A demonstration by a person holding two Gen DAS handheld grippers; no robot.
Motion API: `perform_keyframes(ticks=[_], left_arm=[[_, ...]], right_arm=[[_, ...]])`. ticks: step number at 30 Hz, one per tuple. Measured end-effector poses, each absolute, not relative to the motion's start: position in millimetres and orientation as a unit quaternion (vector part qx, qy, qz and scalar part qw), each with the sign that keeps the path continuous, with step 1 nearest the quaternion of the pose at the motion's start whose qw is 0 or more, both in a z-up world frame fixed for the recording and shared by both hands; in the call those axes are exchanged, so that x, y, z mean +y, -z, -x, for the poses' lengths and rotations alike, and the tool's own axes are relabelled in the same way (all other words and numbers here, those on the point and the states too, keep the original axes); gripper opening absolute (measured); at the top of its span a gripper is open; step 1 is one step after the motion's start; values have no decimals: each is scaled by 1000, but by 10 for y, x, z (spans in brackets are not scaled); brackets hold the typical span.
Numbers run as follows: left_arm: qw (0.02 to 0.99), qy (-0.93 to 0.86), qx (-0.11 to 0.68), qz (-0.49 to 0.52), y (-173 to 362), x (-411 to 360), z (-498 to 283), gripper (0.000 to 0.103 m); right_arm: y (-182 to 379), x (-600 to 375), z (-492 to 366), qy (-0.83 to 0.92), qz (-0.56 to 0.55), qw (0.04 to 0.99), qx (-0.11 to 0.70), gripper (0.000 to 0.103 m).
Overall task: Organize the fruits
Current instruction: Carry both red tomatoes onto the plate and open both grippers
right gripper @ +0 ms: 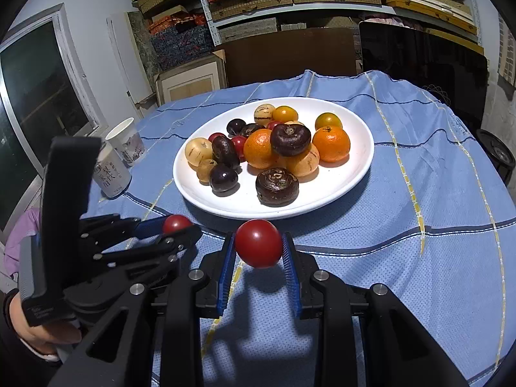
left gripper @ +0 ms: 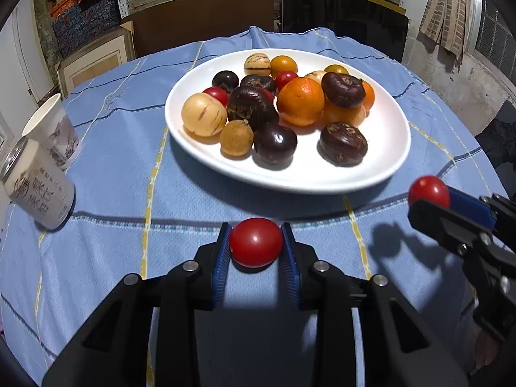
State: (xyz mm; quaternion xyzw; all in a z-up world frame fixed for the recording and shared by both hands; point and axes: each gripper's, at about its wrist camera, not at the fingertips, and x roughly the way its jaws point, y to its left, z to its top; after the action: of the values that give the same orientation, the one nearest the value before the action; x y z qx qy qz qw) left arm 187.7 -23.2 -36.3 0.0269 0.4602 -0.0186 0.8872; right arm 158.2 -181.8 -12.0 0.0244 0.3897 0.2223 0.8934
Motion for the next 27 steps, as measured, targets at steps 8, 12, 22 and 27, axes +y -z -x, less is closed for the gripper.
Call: perform_keyframes(ticks=[8,12,22,27], left_arm=[[896,24,442,-22,161,-228,-1654,30],[900,25,435,-16,65,-206,-1596,30],[908,34,417,-5,-165,-188,-1603,30],[912,38,408,0,-261,-177,-1674,30]], right_arm=[[43,-1840,-1530,-229,-28,899,372,30],[36,-1829,-1527,-230,-26,901,368,30],[-28,-1864,-1528,-235,-43,904,354,30],[-103,-1875,-1545,-225,-48,908,349,30]])
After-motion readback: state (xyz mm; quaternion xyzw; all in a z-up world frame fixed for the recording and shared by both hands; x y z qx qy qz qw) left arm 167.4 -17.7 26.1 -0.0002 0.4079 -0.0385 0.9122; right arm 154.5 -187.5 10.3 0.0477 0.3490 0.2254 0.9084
